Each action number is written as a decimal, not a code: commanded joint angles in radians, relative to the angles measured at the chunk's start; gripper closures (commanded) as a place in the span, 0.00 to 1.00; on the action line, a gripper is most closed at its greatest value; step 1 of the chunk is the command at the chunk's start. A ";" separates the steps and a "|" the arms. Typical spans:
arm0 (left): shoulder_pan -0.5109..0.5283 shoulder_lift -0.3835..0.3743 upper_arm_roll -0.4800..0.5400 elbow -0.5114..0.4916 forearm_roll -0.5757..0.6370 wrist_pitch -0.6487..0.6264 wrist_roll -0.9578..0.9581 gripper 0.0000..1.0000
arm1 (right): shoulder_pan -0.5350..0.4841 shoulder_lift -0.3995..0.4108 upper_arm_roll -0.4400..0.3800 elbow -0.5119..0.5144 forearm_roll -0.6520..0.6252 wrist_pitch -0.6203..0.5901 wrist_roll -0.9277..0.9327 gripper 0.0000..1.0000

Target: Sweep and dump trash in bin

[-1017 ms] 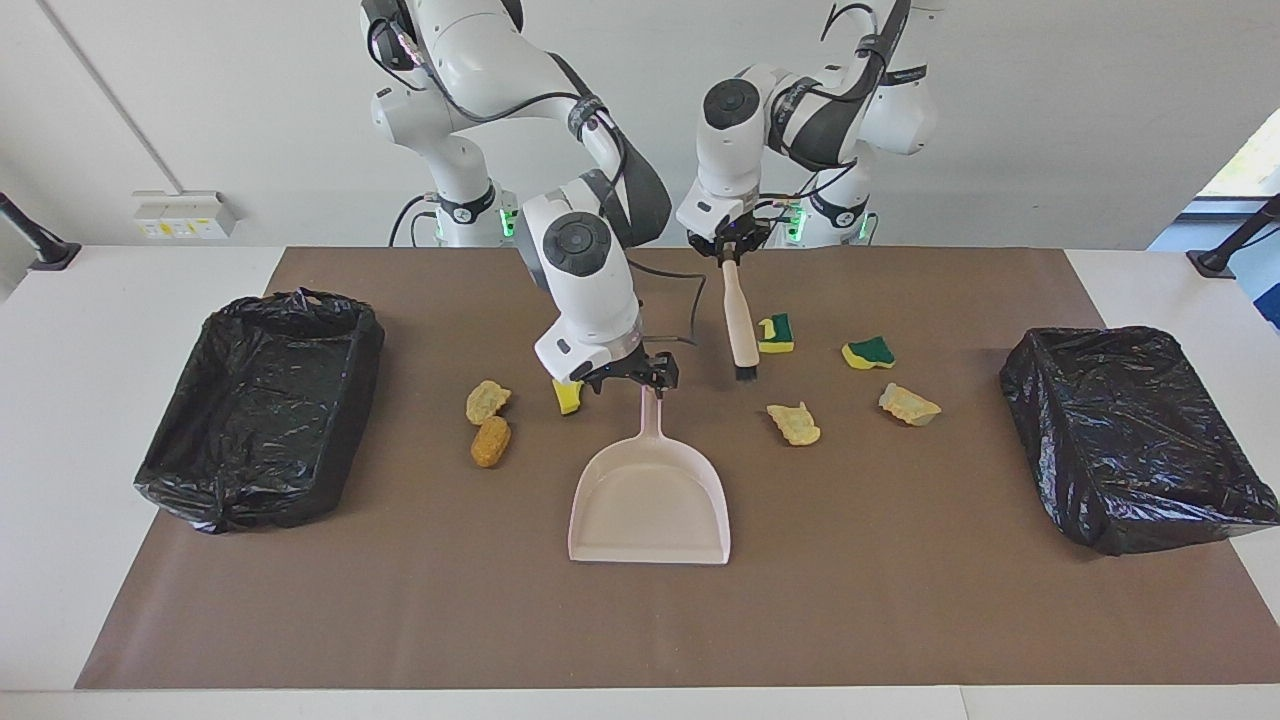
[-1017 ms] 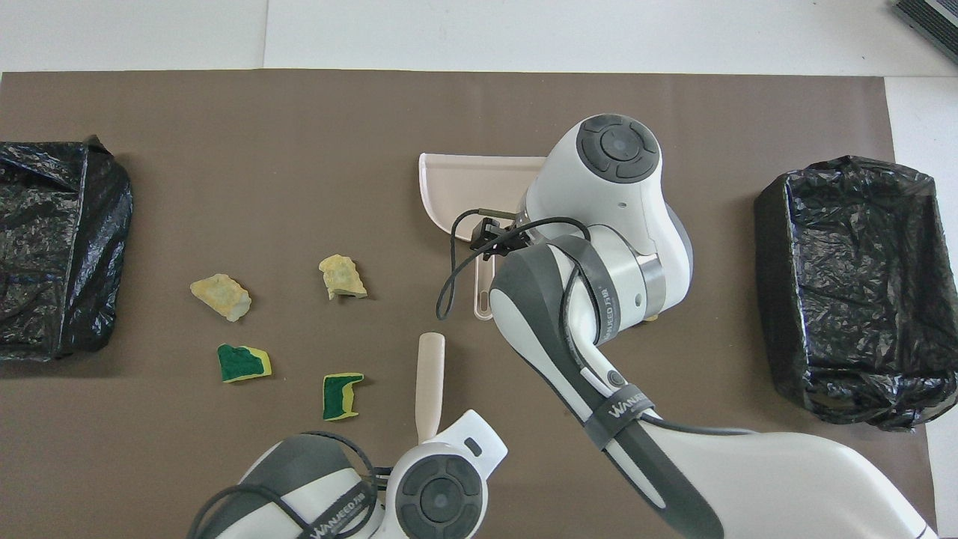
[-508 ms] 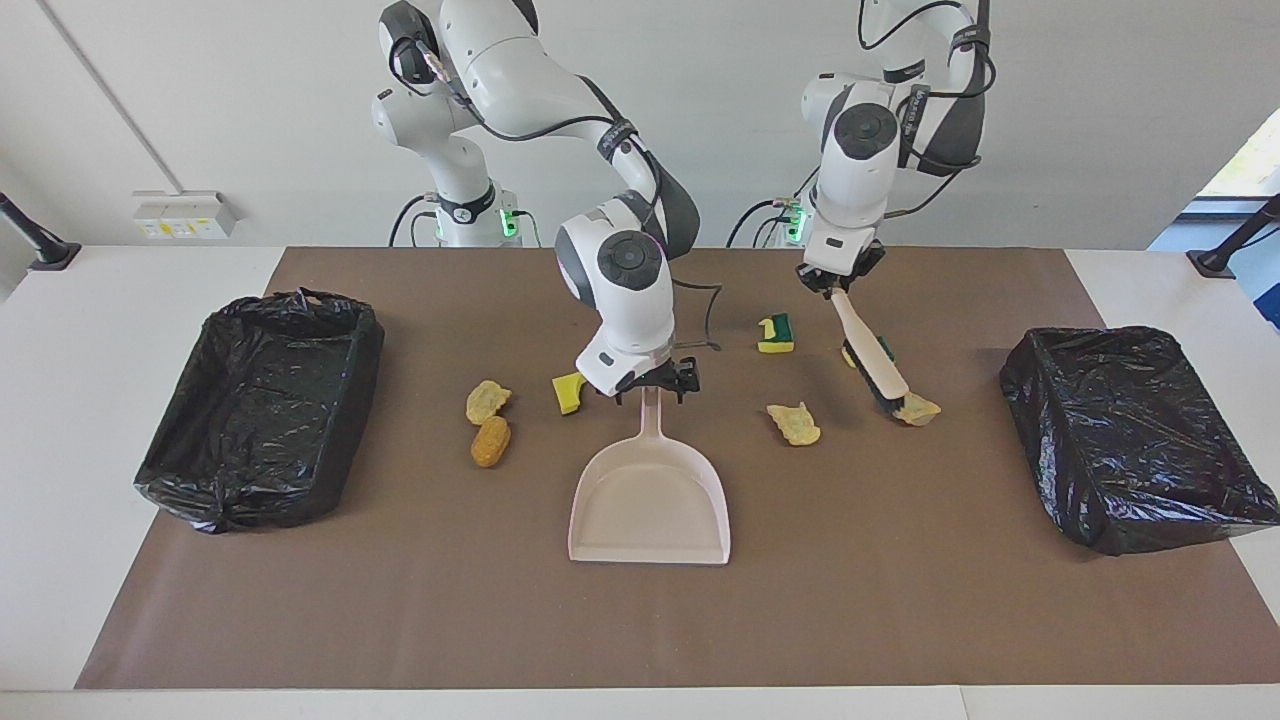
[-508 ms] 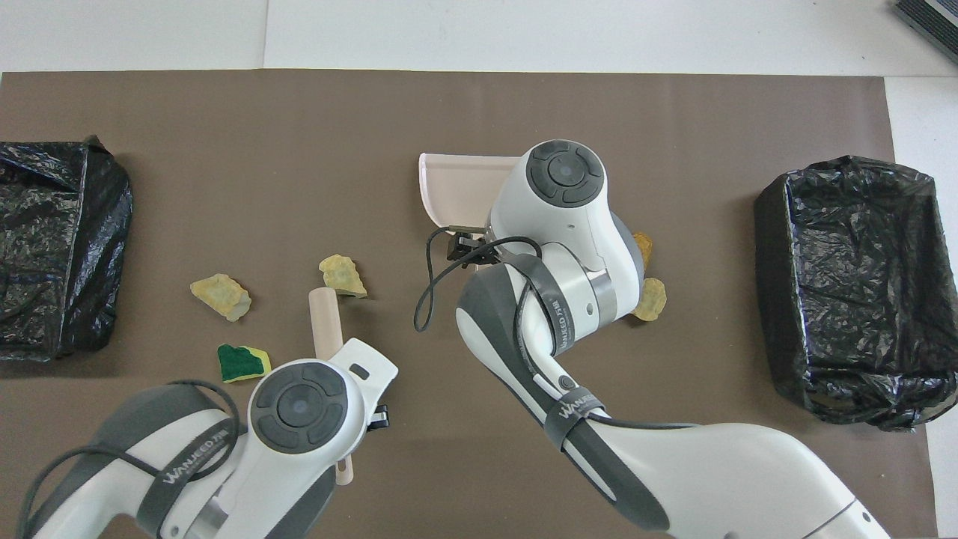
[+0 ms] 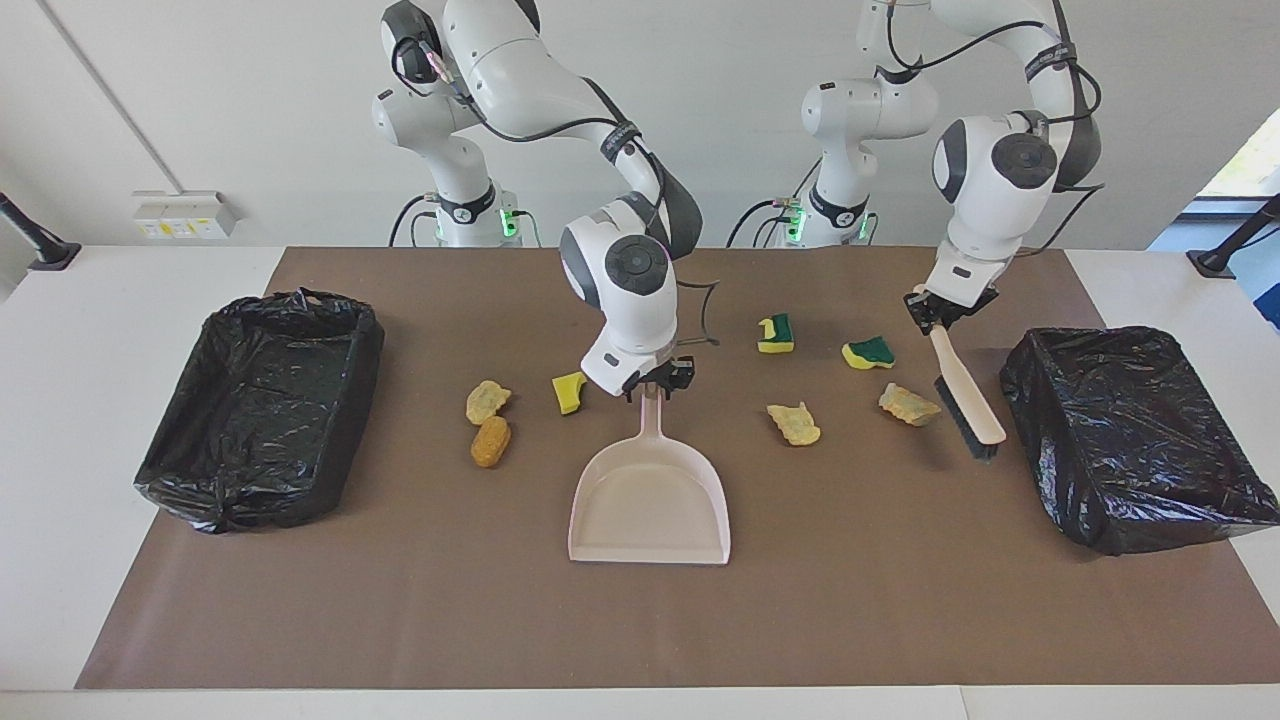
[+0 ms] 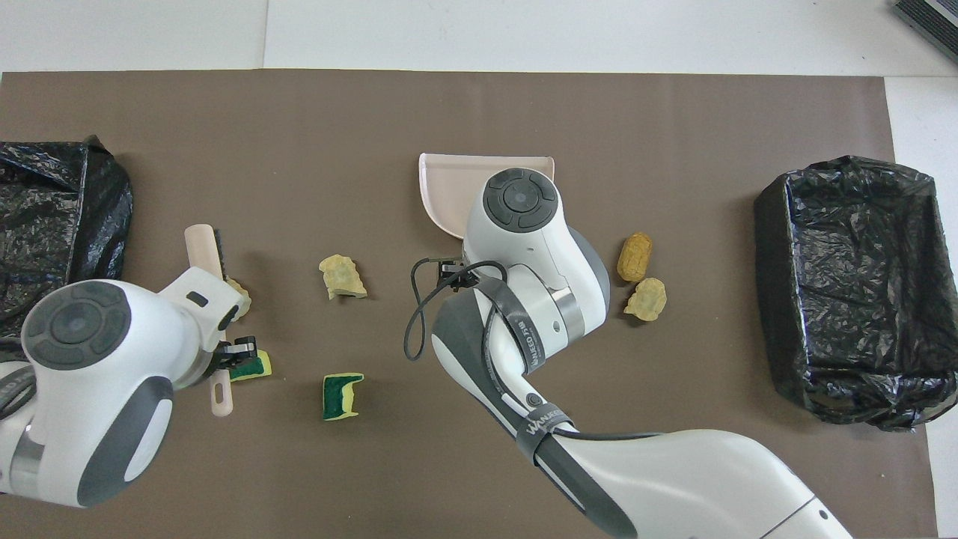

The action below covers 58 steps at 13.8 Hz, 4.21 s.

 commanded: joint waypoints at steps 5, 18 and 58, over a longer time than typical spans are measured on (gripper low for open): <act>-0.006 -0.087 -0.018 -0.175 0.013 -0.012 0.079 1.00 | -0.022 -0.066 -0.005 -0.009 -0.013 -0.056 -0.149 1.00; -0.383 -0.141 -0.023 -0.206 -0.211 -0.086 -0.377 1.00 | -0.090 -0.343 -0.007 -0.270 -0.163 -0.176 -1.317 1.00; -0.511 0.047 -0.015 0.100 -0.278 -0.021 -0.360 1.00 | 0.018 -0.396 0.001 -0.545 -0.236 0.039 -1.261 1.00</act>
